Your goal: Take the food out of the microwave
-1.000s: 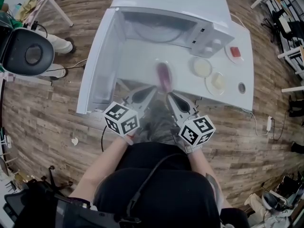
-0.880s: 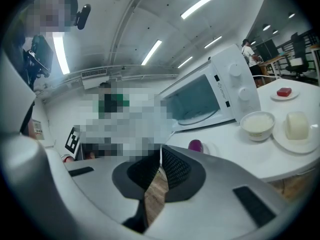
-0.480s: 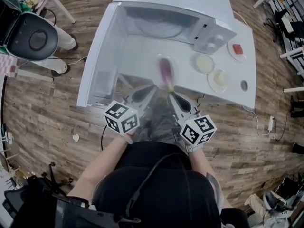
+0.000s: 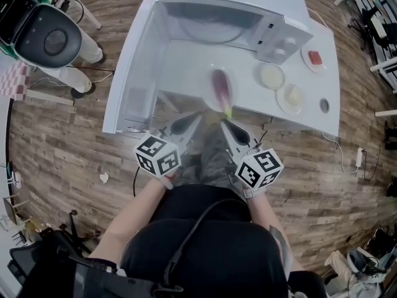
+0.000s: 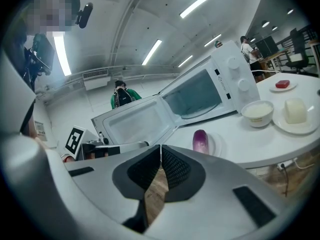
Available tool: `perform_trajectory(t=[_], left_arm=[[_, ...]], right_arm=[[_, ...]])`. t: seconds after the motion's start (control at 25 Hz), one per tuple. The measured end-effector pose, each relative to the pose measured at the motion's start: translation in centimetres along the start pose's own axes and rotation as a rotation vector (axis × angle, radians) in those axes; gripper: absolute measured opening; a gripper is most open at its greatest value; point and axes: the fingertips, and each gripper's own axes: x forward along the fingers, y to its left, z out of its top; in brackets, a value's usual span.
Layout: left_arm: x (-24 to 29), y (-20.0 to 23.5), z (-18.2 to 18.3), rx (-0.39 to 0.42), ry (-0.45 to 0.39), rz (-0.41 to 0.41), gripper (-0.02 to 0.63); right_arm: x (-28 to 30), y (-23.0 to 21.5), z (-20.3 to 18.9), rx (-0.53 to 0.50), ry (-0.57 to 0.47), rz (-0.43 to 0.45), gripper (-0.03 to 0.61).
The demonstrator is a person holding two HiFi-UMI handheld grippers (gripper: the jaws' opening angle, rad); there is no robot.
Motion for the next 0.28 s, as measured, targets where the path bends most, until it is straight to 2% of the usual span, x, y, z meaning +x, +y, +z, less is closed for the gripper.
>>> perform_trajectory(t=[0.28], left_arm=[[-1.3, 0.4, -0.8, -0.012, 0.006, 0.008, 0.011]], right_arm=[[0.0, 1.1, -1.4, 0.006, 0.016, 0.007, 0.029]])
